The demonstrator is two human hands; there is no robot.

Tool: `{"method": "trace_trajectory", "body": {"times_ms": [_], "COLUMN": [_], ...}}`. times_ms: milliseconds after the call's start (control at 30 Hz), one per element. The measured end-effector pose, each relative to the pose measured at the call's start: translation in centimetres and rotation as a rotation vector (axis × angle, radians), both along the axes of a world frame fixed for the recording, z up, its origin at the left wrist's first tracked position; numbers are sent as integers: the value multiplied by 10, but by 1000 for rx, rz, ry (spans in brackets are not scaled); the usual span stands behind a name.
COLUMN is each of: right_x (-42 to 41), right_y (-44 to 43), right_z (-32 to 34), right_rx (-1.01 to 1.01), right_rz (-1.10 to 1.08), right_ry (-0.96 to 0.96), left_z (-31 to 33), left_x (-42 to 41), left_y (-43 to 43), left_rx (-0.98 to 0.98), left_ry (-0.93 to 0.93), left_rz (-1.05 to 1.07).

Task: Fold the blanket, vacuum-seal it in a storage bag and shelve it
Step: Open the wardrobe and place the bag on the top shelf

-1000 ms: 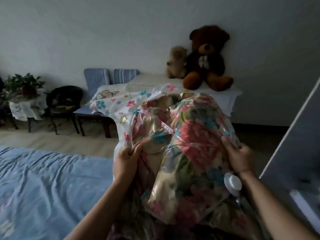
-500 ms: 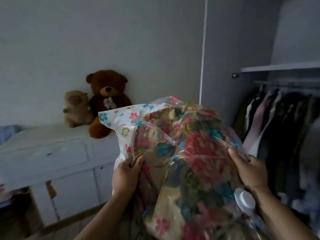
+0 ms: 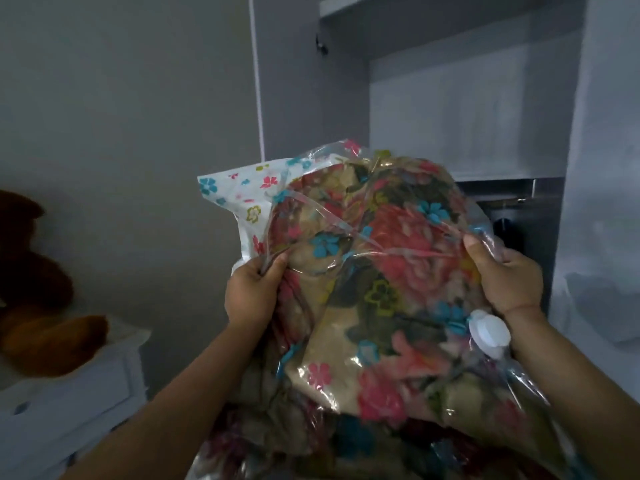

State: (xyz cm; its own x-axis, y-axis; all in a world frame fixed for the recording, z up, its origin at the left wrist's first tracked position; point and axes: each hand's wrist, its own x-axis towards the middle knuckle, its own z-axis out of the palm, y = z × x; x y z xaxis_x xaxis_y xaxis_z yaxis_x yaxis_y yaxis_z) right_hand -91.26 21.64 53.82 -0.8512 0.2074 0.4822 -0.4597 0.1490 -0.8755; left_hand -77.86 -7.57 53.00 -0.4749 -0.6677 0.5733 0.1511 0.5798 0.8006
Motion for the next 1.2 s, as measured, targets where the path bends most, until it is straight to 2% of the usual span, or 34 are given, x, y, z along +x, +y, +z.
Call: {"method": "trace_trajectory", "body": {"times_ms": [100, 333, 633, 833, 1067, 1200], "right_x": [-39, -135, -242, -324, -407, -460], "right_y": [1, -9, -40, -52, -52, -41], "right_z": [19, 52, 99, 127, 176, 219], "right_rx": [43, -117, -191, -153, -167, -83], "right_rz": [-80, -200, -306, -501, -566, -662], "right_ry": [79, 190, 336, 423, 506, 560], "left_z": [15, 61, 102, 129, 174, 204], "left_x": [-61, -177, -337, -458, -585, -644], "left_y": [-11, -24, -66, -92, -95, -80], "left_rx": [0, -39, -78, -52, -62, -42], "left_ry": [85, 256, 345, 392, 459, 538], "left_rz": [-76, -163, -226, -344, -475, -522]}}
